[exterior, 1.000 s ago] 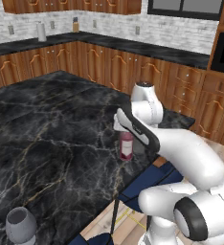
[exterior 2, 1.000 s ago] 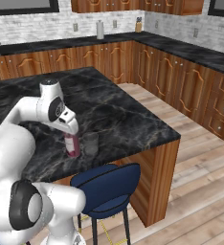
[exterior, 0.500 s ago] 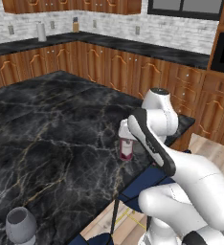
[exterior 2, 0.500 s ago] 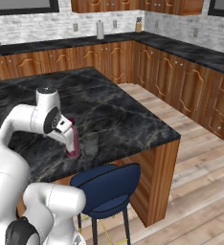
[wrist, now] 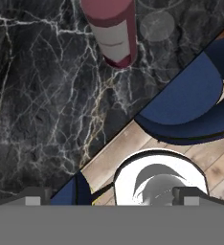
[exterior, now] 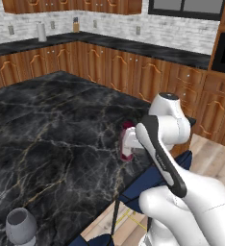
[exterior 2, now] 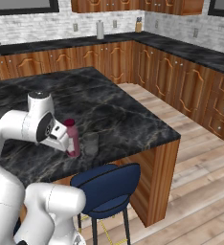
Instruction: There is a wine glass and glass cup on the dining counter. Place the wine bottle next to the wine glass and the juice bottle next to the glass cup.
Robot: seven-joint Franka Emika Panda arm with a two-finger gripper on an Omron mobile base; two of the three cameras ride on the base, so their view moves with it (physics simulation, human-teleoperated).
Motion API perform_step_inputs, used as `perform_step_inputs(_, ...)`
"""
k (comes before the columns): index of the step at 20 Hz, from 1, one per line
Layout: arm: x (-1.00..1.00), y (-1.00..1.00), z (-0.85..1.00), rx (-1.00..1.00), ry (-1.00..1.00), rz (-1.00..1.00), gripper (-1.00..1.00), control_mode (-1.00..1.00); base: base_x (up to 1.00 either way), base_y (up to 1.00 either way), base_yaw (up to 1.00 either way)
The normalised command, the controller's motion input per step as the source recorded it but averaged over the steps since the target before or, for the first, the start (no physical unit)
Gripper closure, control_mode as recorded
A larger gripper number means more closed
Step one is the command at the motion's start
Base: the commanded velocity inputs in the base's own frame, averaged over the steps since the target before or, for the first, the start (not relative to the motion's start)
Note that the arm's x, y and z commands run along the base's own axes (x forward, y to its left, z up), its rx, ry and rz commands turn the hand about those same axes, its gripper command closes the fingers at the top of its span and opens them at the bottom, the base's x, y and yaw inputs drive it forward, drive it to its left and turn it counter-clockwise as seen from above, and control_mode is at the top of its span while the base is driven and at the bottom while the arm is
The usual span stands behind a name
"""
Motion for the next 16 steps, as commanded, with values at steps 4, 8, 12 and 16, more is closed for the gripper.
perform_step_inputs(4,-0.28,0.0,0.01,-0.04,0.03,0.02,-1.0,-1.0,0.0,0.0,0.0)
perform_step_inputs(8,-0.03,0.0,0.0,-0.01,0.0,0.0,-1.0,-1.0,0.0,0.0,0.0)
perform_step_inputs(12,0.0,0.0,0.0,0.0,0.0,0.0,-1.0,-1.0,0.0,0.0,0.0)
perform_step_inputs(16,0.0,0.0,0.0,0.0,0.0,0.0,-1.0,-1.0,0.0,0.0,0.0)
